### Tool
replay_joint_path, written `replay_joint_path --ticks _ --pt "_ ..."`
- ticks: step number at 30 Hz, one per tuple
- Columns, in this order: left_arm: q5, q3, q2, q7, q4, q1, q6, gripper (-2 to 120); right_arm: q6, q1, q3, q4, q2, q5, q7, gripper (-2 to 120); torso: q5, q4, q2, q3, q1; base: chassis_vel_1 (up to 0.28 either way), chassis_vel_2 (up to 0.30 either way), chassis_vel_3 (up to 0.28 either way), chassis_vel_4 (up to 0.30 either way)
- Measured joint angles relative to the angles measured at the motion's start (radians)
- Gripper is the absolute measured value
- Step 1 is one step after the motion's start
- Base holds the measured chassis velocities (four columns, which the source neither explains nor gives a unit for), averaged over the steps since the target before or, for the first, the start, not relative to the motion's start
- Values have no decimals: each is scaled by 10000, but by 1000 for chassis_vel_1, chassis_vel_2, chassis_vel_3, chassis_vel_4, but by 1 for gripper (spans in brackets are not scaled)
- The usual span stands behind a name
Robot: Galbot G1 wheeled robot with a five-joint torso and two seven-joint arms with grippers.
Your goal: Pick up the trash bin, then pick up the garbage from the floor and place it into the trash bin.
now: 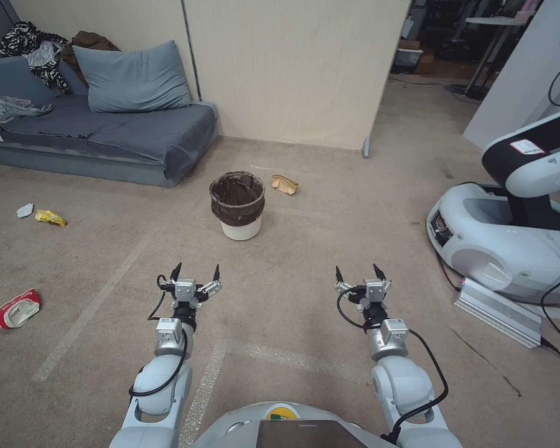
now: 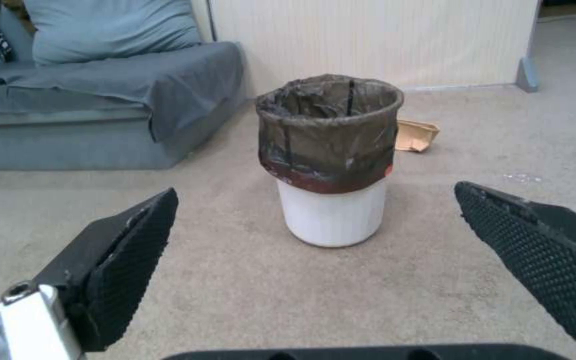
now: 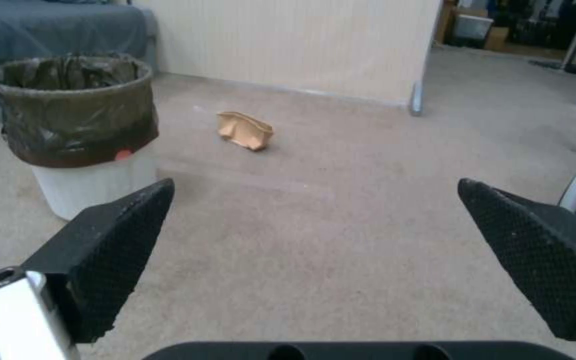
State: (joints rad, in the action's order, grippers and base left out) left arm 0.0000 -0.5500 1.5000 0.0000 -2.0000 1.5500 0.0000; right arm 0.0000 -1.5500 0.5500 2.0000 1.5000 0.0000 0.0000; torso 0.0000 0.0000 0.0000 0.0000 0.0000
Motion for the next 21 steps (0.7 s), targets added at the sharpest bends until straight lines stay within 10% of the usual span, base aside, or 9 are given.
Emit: replay_joint_path --ticks 21 --pt "0 0 0 0 0 0 0 100 0 0 0 0 1 0 0 100 0 0 0 0 0 0 0 0 0"
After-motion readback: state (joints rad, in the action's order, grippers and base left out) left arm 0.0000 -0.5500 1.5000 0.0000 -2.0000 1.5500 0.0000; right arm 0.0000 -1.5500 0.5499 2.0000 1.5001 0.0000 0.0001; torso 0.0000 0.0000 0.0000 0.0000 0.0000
